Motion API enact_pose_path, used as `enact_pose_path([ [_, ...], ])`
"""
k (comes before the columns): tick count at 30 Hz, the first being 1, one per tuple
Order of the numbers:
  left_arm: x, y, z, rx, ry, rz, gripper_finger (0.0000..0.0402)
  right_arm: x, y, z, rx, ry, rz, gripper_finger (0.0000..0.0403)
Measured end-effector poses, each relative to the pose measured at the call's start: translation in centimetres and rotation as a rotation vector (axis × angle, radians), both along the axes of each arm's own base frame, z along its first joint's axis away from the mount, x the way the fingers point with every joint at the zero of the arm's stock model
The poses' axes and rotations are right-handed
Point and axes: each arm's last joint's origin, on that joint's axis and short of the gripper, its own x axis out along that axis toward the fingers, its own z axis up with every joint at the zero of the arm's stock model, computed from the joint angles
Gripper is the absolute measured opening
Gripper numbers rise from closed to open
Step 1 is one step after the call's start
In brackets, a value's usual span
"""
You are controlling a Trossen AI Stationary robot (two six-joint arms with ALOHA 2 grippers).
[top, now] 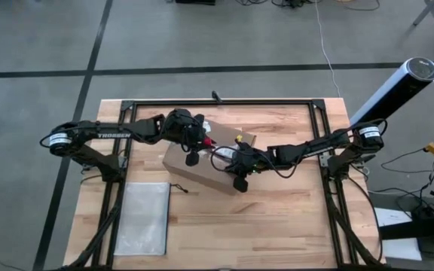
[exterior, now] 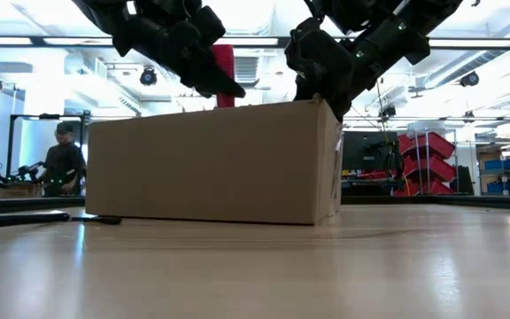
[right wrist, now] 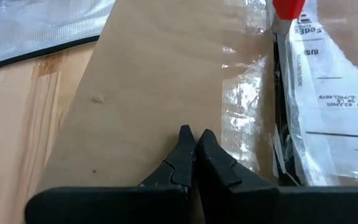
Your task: Unpack boxes
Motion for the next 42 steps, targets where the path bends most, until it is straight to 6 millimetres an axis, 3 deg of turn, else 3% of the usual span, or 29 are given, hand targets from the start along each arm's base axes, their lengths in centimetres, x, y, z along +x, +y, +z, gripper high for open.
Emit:
enact_pose_path([
  [11, -0.8, -0.2, 0.9, 0.034, -0.01, -0.029, 0.0032, -0.5, 1.5, -0.1, 0.037, 0.042, 0.047, 0.0],
  [26, -0.6, -0.3, 0.8, -0.037, -0.038, -0.087, 0.0032, -1.8, 2.0, 2.0, 0.008, 0.015, 0.059, 0.0],
  [36, 1.4, -1.9, -0.2, -0.082, -0.069, -0.111, 0.0032, -4.0, 1.1, 6.0, -0.182, -0.099, -0.07, 0.0],
  [42, 2.7, -3.7, -0.2, -0.117, -0.146, -0.167, 0.0032, -4.2, 0.4, 6.6, -0.271, -0.125, -0.179, 0.0],
])
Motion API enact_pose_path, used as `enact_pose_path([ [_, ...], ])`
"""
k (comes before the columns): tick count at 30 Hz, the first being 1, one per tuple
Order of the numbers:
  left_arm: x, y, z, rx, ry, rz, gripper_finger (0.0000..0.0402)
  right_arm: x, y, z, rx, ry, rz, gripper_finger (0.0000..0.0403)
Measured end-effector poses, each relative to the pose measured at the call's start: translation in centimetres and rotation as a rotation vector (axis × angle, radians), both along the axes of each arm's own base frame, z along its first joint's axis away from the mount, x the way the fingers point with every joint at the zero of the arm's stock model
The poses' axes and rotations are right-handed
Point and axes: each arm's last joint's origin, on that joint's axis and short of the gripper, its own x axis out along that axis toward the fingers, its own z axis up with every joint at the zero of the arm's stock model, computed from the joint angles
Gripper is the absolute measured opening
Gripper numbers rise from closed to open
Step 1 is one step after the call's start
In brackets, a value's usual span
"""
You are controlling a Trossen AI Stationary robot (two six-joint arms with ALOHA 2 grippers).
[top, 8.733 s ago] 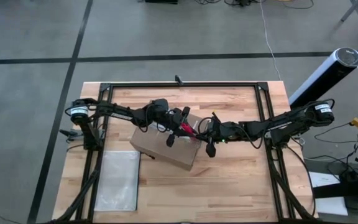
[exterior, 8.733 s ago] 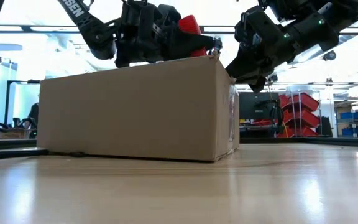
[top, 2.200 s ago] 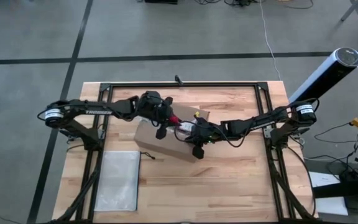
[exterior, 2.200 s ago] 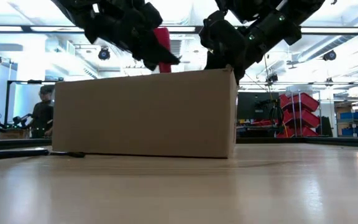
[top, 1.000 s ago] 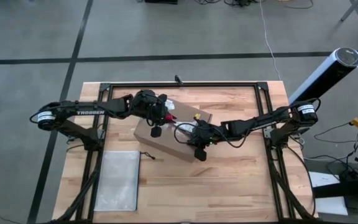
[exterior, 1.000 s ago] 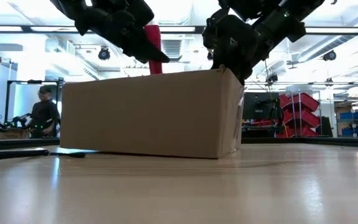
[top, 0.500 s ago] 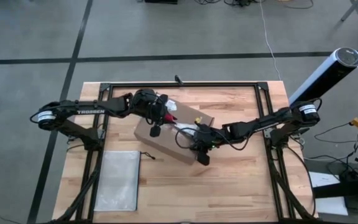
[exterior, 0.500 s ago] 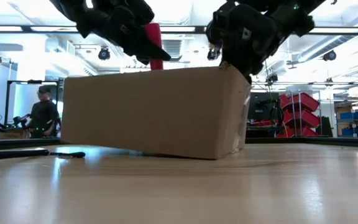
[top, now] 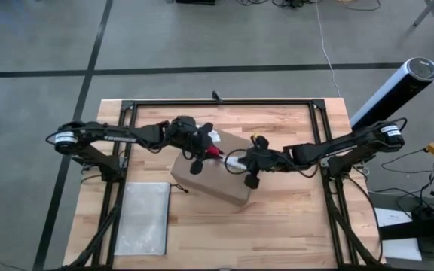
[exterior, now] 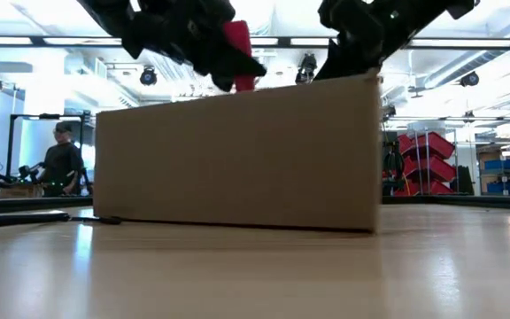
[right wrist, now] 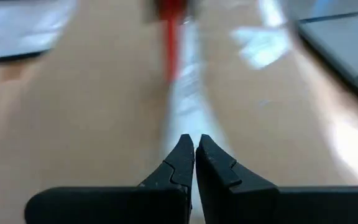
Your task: Unpack boxes
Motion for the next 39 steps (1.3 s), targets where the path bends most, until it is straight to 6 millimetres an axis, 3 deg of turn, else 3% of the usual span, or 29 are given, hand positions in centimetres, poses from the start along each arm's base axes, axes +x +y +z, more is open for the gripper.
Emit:
enact_pose_path([
  [15, 1.3, -2.7, 1.1, -0.01, -0.139, -0.056, 0.0032, 1.3, -2.2, -2.5, 0.102, 0.074, -0.023, 0.0],
  [20, 1.3, -2.6, 1.6, 0.043, -0.176, -0.067, 0.0032, 1.9, -2.2, -3.3, 0.126, 0.098, -0.003, 0.0],
  [39, 0.6, -1.6, 0.1, 0.038, -0.025, -0.098, 0.0032, 1.8, -2.1, -3.5, 0.145, 0.111, 0.006, 0.0],
])
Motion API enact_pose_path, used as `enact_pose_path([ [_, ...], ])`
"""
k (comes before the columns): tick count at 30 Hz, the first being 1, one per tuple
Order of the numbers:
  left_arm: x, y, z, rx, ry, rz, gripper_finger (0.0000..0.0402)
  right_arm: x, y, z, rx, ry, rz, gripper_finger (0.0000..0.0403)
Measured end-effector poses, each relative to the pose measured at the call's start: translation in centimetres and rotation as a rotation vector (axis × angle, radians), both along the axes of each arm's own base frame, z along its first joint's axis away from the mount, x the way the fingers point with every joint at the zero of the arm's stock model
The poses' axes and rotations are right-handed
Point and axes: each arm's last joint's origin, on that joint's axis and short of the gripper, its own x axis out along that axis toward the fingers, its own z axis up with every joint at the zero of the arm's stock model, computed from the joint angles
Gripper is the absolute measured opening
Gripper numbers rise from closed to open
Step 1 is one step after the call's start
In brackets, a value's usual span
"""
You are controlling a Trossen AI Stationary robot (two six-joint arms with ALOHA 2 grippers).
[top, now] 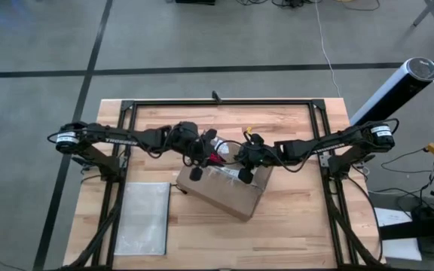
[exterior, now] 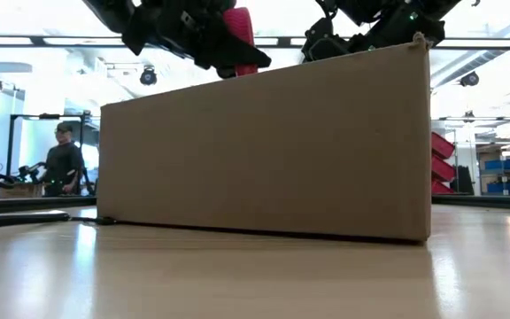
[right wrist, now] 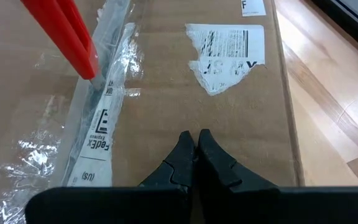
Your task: Unpack boxes
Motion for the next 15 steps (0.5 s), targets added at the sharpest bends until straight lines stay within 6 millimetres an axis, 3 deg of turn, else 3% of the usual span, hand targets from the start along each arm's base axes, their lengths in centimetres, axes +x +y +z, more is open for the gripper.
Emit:
enact_pose_path([
  [15, -0.48, 0.15, 0.15, -0.033, 0.024, -0.03, 0.0032, -0.02, 0.04, -0.09, 0.01, 0.005, 0.011, 0.0],
])
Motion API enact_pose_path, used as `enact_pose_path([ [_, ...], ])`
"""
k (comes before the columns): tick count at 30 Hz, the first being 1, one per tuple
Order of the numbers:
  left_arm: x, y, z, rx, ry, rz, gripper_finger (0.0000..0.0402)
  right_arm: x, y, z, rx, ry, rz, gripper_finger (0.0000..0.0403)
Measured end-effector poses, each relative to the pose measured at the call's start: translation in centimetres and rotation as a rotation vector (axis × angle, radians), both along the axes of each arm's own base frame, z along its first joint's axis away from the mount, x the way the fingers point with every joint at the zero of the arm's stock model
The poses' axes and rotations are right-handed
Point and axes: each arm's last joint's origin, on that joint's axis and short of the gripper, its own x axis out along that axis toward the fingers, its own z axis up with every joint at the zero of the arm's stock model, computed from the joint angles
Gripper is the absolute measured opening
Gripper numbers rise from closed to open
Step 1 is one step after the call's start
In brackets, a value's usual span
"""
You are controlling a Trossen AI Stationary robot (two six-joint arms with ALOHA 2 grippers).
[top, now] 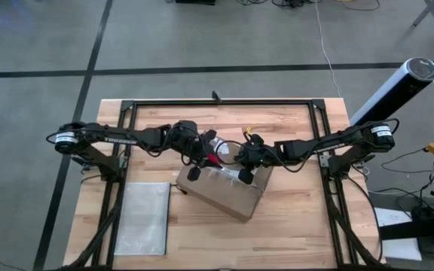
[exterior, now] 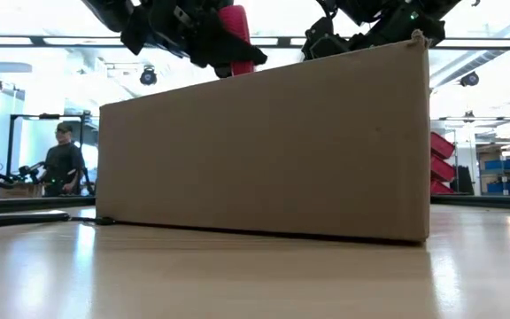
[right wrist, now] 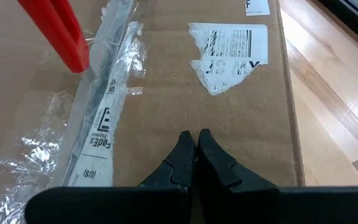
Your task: Unpack boxes
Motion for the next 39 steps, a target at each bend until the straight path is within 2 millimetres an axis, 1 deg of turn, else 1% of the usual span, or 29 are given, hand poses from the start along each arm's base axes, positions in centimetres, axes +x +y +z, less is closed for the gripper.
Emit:
enact_pose_path([
  [4, -0.3, 0.0, 0.5, 0.004, -0.014, -0.001, 0.0032, 0.0, 0.0, 0.0, 0.001, 0.0, 0.001, 0.0],
  [22, -0.9, 1.3, -0.5, 0.012, 0.041, 0.031, 0.0032, 0.0, 0.1, 0.0, 0.01, 0.002, 0.012, 0.0],
  [28, -1.1, 1.3, -1.0, 0.009, 0.076, 0.035, 0.0032, 0.0, 0.1, -0.1, 0.016, 0.003, 0.019, 0.0],
  [34, -1.4, 1.4, -0.9, 0.01, 0.092, 0.043, 0.0032, -0.1, 0.1, -0.2, 0.02, 0.007, 0.023, 0.0],
  [39, -2.2, 1.7, -0.3, 0.023, 0.097, 0.067, 0.0032, -0.1, 0.2, -0.3, 0.025, 0.007, 0.029, 0.0],
])
